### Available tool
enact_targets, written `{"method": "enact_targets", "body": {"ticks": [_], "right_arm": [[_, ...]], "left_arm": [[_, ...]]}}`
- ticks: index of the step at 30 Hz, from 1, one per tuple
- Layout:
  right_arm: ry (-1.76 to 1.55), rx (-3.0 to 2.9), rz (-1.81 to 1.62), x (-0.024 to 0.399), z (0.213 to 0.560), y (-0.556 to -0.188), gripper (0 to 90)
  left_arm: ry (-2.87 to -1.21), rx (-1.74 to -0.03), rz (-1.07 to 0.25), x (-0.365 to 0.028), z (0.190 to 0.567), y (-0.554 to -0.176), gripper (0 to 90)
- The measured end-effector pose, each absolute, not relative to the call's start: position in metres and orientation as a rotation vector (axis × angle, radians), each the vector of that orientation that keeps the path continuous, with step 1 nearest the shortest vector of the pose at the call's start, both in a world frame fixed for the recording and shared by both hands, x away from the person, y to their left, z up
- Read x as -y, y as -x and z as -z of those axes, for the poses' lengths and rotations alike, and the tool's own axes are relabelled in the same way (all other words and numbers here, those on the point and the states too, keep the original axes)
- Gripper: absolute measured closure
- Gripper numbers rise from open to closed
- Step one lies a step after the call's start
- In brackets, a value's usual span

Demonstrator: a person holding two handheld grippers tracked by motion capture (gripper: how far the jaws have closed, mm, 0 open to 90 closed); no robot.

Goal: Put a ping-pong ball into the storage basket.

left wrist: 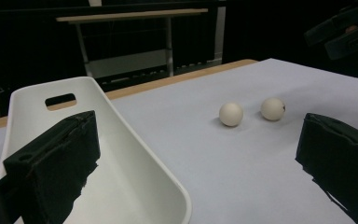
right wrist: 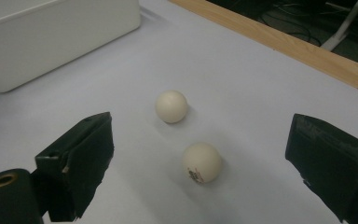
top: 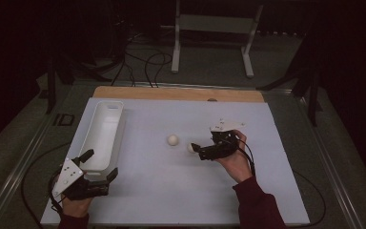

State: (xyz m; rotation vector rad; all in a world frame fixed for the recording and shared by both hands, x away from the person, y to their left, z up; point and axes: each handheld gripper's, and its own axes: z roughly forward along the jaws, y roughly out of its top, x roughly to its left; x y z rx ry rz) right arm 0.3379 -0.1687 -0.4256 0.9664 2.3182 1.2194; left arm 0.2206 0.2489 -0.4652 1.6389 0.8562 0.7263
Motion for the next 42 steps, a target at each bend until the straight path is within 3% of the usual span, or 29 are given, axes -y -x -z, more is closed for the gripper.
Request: {"method": "enact_targets", "body": {"ticks": [42], "right_arm": [[-0.939, -2.465, -1.041, 0.155, 0.431, -0.364, 7.4]], "left_arm": [[-1.641, -0.859, -0.722, -0.249, 0.466, -0.221, 0.0]]}}
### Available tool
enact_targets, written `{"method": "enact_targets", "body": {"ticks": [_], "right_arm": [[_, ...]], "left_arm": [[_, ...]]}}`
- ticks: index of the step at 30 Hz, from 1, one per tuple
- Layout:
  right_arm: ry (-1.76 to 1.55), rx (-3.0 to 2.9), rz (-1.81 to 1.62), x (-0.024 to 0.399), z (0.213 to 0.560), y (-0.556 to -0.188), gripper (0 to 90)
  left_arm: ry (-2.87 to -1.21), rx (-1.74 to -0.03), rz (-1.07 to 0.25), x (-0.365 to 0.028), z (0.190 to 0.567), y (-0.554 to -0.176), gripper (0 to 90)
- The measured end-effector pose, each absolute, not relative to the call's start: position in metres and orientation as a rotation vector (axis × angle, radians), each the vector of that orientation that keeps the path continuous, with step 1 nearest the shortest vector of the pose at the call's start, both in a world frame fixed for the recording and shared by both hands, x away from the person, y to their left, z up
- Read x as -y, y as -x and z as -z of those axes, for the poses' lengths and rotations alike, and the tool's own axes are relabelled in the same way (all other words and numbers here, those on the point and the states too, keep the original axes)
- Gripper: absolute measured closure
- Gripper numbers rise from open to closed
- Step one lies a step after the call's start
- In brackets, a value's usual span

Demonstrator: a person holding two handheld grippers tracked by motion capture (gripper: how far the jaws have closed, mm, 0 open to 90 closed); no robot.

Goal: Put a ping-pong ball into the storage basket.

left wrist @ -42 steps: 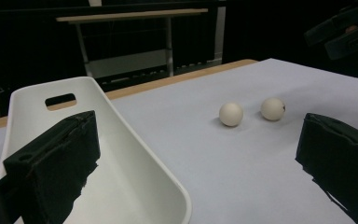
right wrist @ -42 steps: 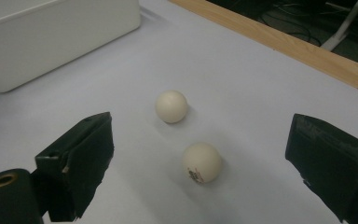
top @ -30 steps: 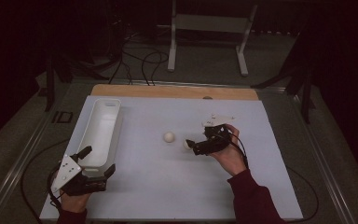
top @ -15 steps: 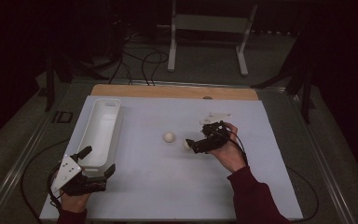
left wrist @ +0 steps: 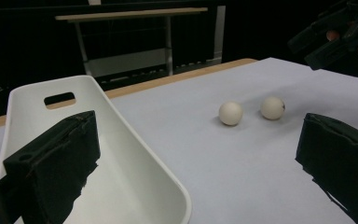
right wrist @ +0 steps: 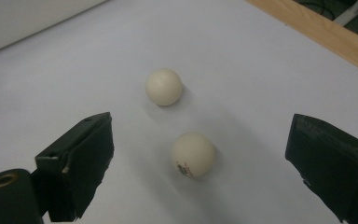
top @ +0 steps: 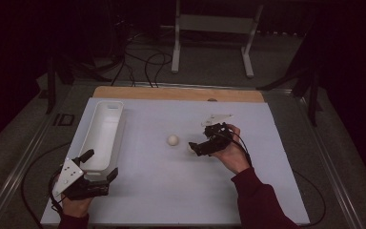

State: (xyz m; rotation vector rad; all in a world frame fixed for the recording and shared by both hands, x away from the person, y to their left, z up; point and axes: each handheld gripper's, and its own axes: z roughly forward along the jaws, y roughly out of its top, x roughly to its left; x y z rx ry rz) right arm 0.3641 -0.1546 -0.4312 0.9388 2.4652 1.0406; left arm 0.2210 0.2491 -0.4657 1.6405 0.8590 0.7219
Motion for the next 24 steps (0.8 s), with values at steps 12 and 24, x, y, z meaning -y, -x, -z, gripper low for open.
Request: {"method": "enact_targets", "body": {"ticks": [12, 24], "right_arm": [[-0.941, -2.500, -1.010, 0.154, 0.438, -0.372, 7.4], [-0.942, -2.551, -0.971, 0.148, 0.441, -0.379, 7.4]], "left_arm": [[-1.640, -0.859, -0.721, -0.249, 0.466, -0.221, 0.0], [-1.643, -0.858, -0.719, -0.249, 0.466, -0.221, 0.0]]}}
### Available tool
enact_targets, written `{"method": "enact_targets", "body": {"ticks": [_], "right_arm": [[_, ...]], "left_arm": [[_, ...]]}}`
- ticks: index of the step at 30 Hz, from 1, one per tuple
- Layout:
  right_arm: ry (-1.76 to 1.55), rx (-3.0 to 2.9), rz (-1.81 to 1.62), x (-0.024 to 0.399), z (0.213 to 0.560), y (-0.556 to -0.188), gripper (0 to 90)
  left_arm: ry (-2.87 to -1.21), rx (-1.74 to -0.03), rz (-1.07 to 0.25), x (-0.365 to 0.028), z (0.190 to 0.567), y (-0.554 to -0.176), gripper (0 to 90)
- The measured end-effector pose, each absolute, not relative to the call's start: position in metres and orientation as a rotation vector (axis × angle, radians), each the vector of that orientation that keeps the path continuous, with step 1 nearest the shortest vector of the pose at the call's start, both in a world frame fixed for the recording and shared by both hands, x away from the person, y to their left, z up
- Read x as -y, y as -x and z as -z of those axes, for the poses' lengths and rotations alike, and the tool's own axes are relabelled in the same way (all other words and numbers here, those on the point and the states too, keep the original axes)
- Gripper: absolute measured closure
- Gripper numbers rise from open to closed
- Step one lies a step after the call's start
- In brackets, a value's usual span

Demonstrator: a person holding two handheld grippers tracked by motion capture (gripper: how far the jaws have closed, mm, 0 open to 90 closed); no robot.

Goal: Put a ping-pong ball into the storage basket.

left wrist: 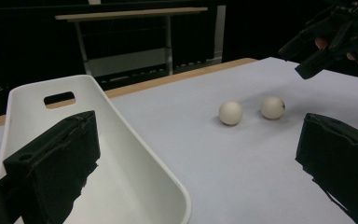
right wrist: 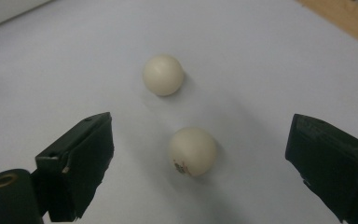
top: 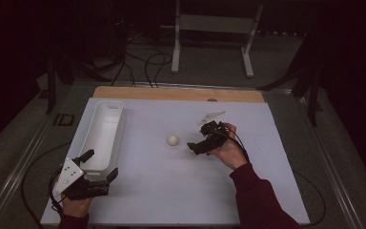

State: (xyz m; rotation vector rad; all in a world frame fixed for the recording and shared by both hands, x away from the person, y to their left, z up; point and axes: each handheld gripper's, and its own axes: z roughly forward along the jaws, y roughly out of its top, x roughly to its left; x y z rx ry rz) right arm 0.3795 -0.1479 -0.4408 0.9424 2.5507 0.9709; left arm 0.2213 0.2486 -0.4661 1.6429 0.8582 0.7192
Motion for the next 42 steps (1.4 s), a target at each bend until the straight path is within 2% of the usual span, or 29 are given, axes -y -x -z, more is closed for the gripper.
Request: {"method": "enact_targets", "body": {"ticks": [42], "right_arm": [[-0.948, -2.663, -0.883, 0.139, 0.461, -0.403, 7.5]], "left_arm": [[-1.648, -0.862, -0.719, -0.249, 0.467, -0.222, 0.0]]}}
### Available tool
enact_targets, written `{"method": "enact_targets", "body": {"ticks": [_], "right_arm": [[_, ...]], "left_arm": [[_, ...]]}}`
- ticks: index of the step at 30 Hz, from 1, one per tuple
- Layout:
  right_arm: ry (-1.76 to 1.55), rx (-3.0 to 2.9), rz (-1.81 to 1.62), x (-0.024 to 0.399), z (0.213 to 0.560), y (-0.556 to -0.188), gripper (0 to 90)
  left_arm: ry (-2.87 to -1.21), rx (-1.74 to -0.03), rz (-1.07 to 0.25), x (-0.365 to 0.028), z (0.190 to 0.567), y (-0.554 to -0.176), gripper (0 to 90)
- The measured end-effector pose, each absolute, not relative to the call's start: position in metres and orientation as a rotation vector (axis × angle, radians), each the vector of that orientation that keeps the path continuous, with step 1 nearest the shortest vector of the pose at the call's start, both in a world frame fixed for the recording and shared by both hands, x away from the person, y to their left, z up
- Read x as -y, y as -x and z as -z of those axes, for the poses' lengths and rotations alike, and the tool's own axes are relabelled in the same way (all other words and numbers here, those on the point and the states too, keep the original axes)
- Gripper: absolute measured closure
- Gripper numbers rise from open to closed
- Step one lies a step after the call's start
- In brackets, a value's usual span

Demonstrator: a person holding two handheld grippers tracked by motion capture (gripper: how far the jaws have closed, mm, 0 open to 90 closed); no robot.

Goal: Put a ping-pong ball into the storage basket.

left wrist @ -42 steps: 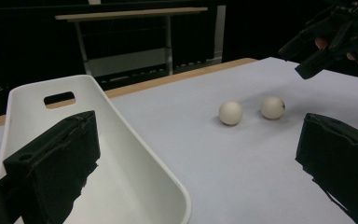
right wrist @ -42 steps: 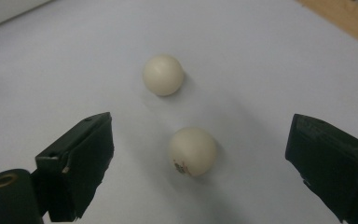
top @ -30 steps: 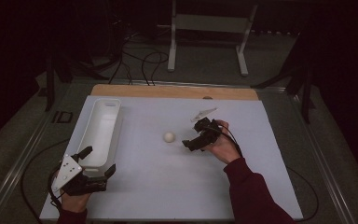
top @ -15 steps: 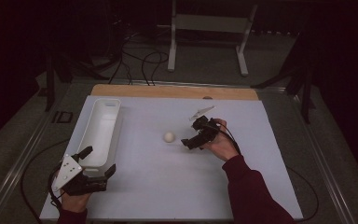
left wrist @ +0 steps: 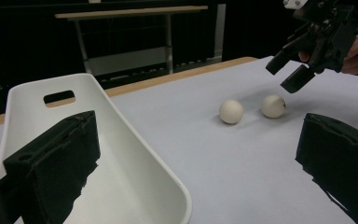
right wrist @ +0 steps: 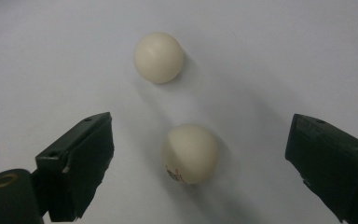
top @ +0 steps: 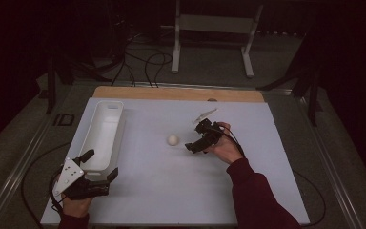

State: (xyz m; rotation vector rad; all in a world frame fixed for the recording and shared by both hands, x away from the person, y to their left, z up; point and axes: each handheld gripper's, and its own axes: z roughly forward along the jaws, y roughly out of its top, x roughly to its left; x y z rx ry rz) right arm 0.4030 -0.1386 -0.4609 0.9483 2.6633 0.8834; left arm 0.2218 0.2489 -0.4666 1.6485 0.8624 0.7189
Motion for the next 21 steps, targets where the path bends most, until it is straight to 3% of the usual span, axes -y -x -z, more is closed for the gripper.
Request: {"method": "enact_targets", "body": {"ticks": [21], "right_arm": [[-0.948, -2.694, -0.842, 0.1373, 0.4680, -0.4063, 7.9]], "left_arm": [[-1.647, -0.861, -0.718, -0.2486, 0.4666, -0.2217, 0.0]]}}
